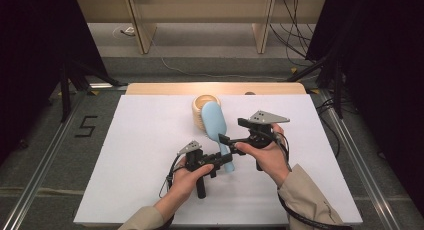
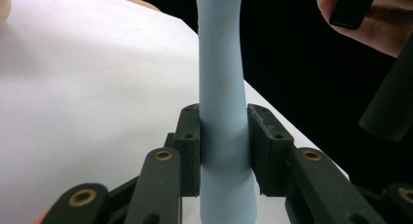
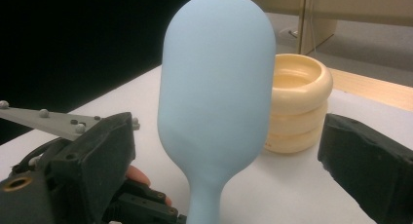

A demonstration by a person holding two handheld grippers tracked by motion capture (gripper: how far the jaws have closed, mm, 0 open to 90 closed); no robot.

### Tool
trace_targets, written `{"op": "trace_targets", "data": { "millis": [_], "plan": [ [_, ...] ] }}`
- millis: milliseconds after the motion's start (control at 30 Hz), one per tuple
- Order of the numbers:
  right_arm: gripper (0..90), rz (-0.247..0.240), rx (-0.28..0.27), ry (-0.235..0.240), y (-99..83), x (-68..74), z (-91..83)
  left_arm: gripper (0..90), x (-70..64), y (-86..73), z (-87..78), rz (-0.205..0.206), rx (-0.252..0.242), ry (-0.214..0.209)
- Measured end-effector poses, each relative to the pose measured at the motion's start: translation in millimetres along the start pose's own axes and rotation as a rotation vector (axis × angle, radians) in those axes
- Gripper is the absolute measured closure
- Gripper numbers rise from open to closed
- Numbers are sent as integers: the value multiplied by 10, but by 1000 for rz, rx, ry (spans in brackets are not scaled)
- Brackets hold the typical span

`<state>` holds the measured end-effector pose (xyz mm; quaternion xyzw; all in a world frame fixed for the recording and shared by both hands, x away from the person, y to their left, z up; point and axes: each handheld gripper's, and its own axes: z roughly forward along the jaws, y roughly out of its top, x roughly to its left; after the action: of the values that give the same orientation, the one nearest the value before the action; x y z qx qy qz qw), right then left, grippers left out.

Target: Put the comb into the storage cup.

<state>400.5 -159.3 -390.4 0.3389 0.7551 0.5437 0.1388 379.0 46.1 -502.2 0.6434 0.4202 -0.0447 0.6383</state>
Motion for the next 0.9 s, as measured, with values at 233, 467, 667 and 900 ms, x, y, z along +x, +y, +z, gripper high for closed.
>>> {"op": "trace_targets", "data": {
  "millis": [233, 467, 667, 900],
  "plan": [
    [40, 0, 1, -9, 35, -1, 15, 675, 4, -2, 5, -2, 0, -1],
    [5, -8, 11, -19, 93, 7, 57, 675, -5, 0, 10, -2, -1, -8],
    [3, -15, 16, -35, 169, 8, 94, 675, -5, -2, 13, -2, 0, -6],
    [2, -20, 28, -34, 244, 5, 159, 675, -1, -8, 16, 1, 3, -3]
  ]
}}
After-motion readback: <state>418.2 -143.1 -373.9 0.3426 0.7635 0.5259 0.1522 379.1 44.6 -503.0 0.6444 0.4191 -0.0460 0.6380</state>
